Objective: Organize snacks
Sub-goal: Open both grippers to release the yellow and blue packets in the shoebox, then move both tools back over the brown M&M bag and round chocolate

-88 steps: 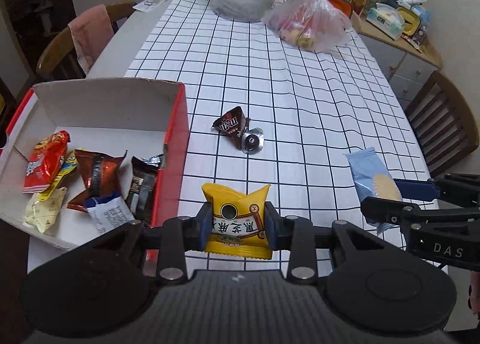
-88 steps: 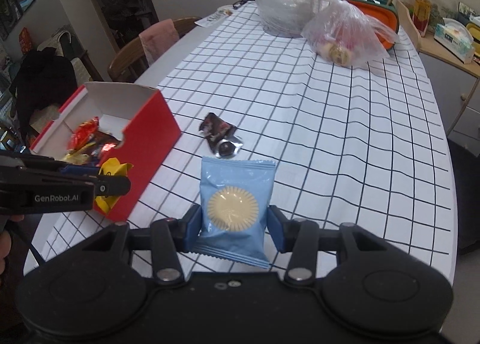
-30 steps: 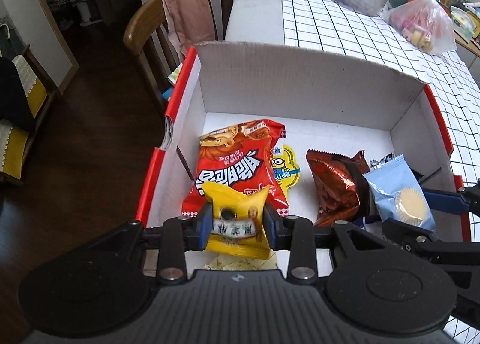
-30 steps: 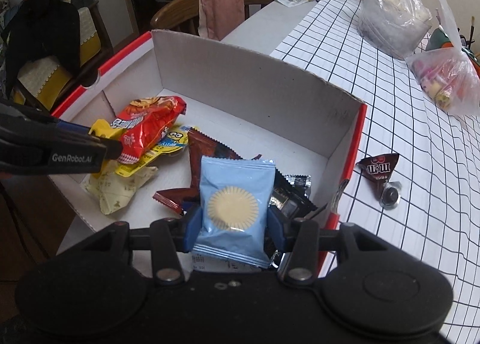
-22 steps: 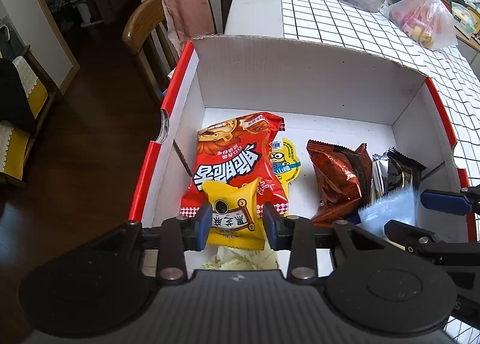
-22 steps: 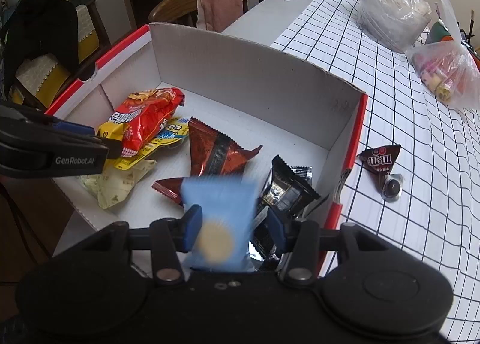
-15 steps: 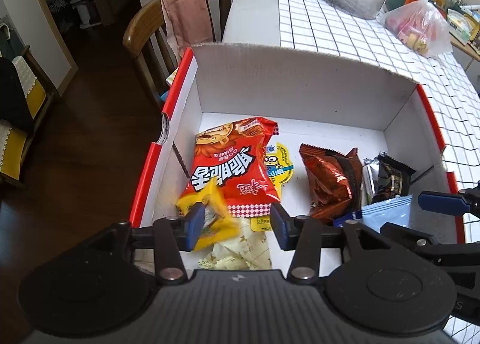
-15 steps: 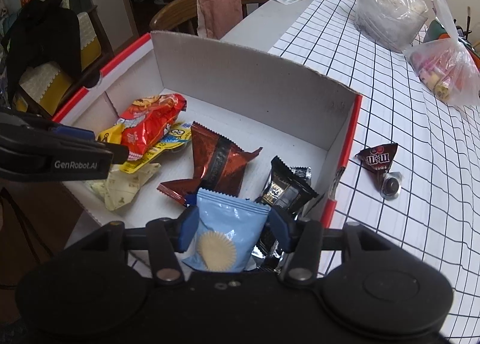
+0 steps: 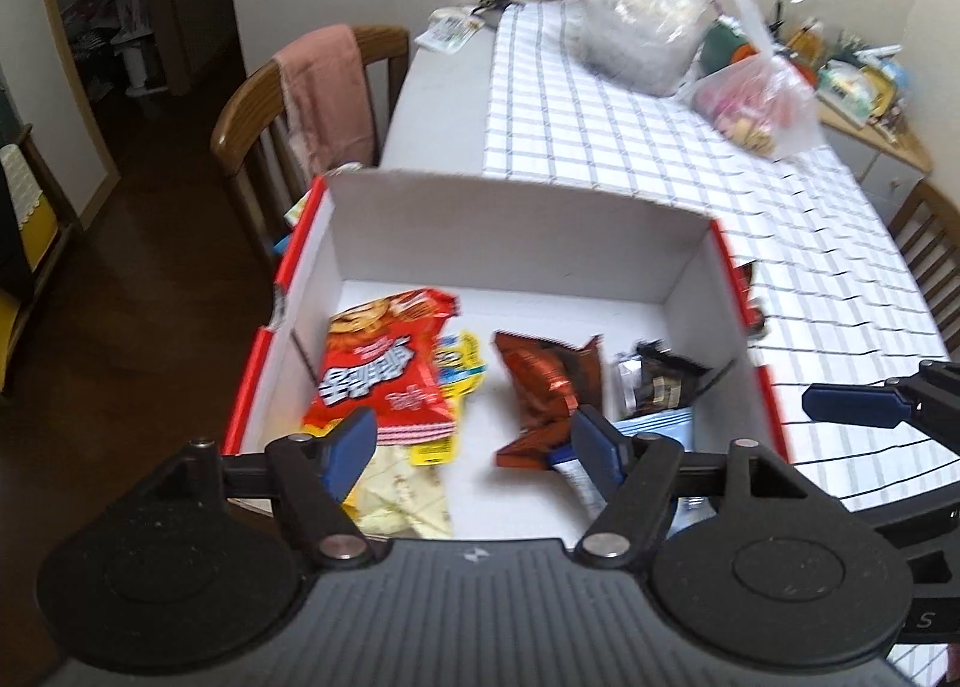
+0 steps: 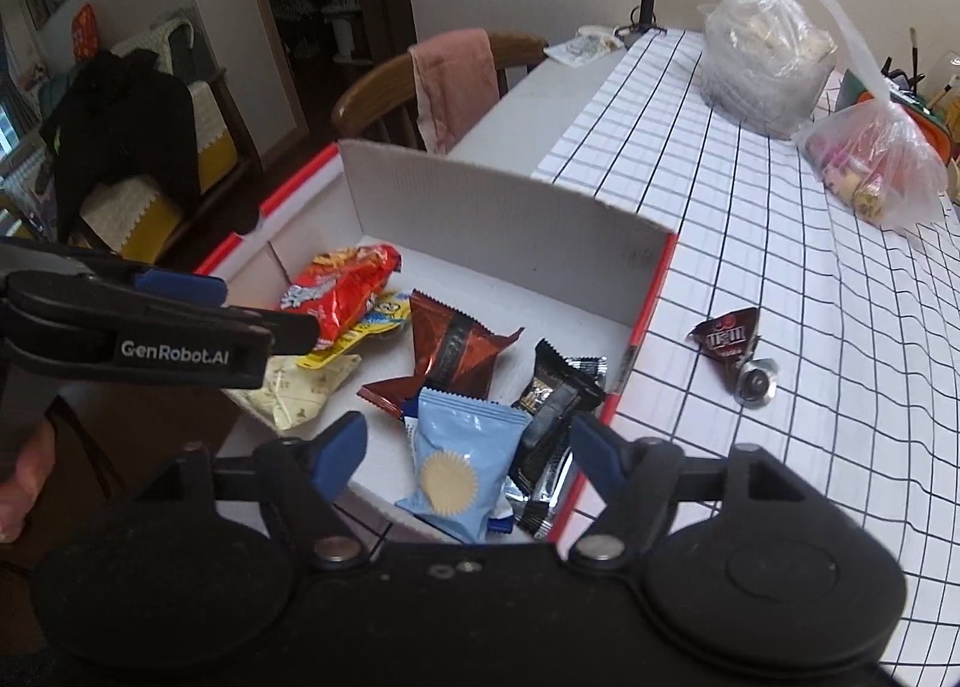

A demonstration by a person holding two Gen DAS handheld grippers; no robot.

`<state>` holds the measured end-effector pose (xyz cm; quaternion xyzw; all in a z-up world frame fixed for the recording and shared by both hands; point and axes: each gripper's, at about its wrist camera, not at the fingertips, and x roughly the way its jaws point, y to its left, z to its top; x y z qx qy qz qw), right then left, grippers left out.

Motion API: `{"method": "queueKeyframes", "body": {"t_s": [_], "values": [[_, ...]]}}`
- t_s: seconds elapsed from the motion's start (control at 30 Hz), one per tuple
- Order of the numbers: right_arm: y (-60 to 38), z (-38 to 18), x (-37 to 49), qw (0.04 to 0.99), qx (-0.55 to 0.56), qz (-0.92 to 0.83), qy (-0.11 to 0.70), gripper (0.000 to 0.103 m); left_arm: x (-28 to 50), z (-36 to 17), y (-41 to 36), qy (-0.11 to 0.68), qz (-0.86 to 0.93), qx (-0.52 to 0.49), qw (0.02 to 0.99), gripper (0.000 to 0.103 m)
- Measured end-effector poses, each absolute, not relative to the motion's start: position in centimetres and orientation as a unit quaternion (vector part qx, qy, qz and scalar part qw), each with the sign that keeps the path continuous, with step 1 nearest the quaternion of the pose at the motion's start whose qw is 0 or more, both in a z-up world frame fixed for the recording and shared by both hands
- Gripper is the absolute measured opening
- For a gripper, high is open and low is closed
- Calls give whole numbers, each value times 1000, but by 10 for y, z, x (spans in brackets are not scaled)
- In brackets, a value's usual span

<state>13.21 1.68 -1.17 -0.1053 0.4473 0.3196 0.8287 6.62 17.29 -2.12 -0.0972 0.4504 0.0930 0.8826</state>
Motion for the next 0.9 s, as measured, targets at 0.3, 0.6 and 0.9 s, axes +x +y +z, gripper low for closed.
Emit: {"method": "queueKeyframes", "body": {"t_s": [0.3, 0.6, 0.9], "values": [[-35, 13, 124, 841, -90, 321, 426, 90, 65, 3, 135, 427, 37, -110, 897, 84], [-95, 17, 127, 852, -98, 296, 421, 96, 80, 9, 86, 428, -16, -127, 895, 95], [-152, -2, 146, 851, -112, 265, 438, 96, 111, 2, 20, 439, -15, -137, 888, 99]]}}
